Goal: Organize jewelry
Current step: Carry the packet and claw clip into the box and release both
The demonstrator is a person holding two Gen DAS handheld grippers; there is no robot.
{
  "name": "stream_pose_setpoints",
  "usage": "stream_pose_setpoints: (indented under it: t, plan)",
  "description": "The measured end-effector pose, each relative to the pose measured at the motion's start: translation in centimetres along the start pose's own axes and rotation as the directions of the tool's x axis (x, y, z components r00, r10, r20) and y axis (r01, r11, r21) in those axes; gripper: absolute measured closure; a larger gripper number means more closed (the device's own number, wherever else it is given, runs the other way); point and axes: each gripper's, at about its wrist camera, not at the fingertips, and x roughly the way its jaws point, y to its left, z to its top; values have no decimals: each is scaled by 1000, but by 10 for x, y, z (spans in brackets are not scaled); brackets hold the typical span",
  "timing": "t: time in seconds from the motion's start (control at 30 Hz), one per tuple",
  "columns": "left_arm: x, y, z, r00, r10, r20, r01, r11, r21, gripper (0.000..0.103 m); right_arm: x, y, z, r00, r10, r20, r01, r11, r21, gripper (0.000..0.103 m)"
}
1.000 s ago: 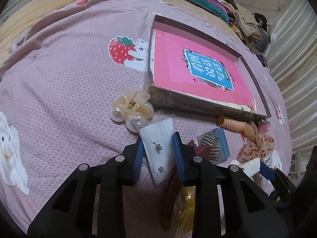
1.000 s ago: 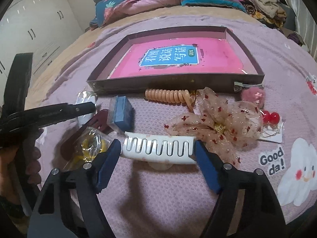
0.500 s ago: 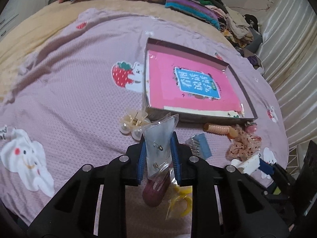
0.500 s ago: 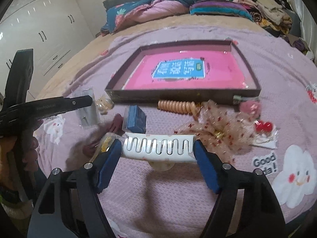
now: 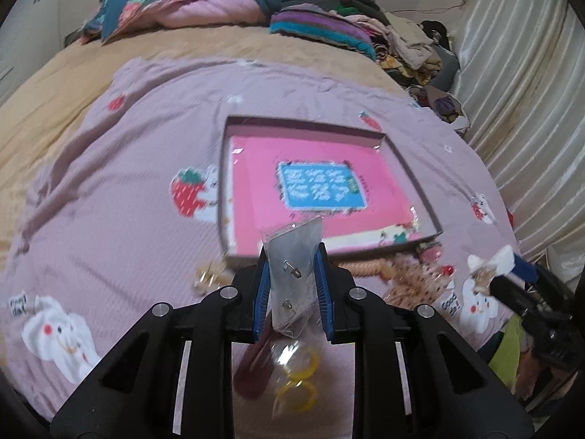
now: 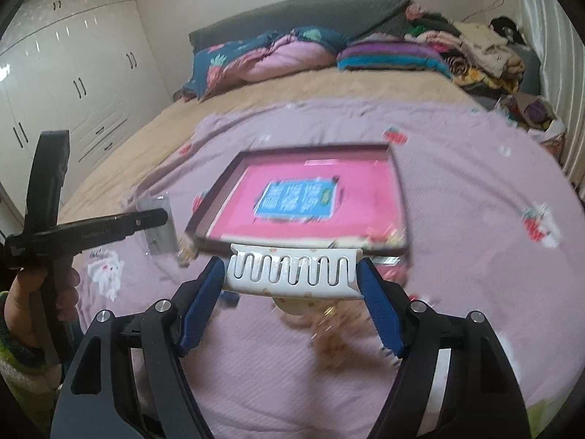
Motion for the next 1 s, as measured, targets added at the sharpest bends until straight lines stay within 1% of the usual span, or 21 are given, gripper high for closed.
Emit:
stream_pose_setpoints:
  t: [0.13, 0.23, 0.43, 0.53, 0.8, 1.0]
  plan:
    - [5, -15, 21, 1000, -20, 18, 20, 999, 29, 88, -8, -14, 23, 999, -32, 36, 32, 999, -7, 30]
    - [11, -23, 35, 999, -28, 24, 27, 999, 45, 88, -9, -22, 37, 998, -40, 55, 40, 999, -5, 30]
    - [25, -34, 59, 999, -35, 35, 33, 997, 66, 88, -2, -32, 68, 993, -80, 90, 85, 995, -51, 30]
    - [33, -31, 64, 999, -30, 37, 27, 998, 59, 88, 8, -34, 77, 992, -88, 88, 94, 994, -64, 30]
    - [72, -19, 70, 1000, -21, -20, 21, 999, 26, 88, 52, -42, 95, 994, -89, 67, 95, 992, -86, 29]
    - [106, -7, 65, 998, 2, -66, -2, 1000, 5, 88, 98, -51, 90, 997, -75, -6, 75, 995, -67, 29]
